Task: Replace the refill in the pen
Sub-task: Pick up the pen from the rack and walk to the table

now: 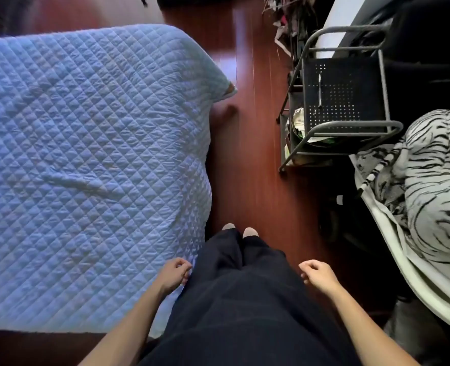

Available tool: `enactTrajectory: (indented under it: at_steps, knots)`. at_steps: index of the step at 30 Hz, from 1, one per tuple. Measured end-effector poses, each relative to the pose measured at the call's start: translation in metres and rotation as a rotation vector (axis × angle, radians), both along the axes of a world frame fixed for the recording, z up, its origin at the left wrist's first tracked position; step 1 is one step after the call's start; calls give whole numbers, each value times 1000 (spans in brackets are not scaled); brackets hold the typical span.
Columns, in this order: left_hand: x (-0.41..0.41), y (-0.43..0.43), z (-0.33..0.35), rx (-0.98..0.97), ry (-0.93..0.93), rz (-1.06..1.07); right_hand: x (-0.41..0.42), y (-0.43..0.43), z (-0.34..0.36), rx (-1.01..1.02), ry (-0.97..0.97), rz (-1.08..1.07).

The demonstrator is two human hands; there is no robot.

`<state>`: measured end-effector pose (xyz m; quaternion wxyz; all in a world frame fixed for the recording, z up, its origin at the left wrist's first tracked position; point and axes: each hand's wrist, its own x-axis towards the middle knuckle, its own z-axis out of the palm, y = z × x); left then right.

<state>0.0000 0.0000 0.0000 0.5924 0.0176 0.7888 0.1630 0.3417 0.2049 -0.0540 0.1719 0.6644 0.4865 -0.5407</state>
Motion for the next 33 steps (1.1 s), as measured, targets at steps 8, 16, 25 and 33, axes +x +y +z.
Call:
enactTrajectory:
  at_steps: [8, 16, 25, 33]
  knots:
    - [-45, 16, 0, -129, 57, -93, -115, 110, 5, 167, 143, -28]
    - [-136, 107, -18, -86, 98, -214, -179, 180, 5, 207, 130, -73]
    - [-196, 311, 4, 155, 28, -138, -150, 205, -8, 87, -87, -132]
    - [-228, 437, 2, 172, 102, -266, -154, 284, -23, 6, -104, -281]
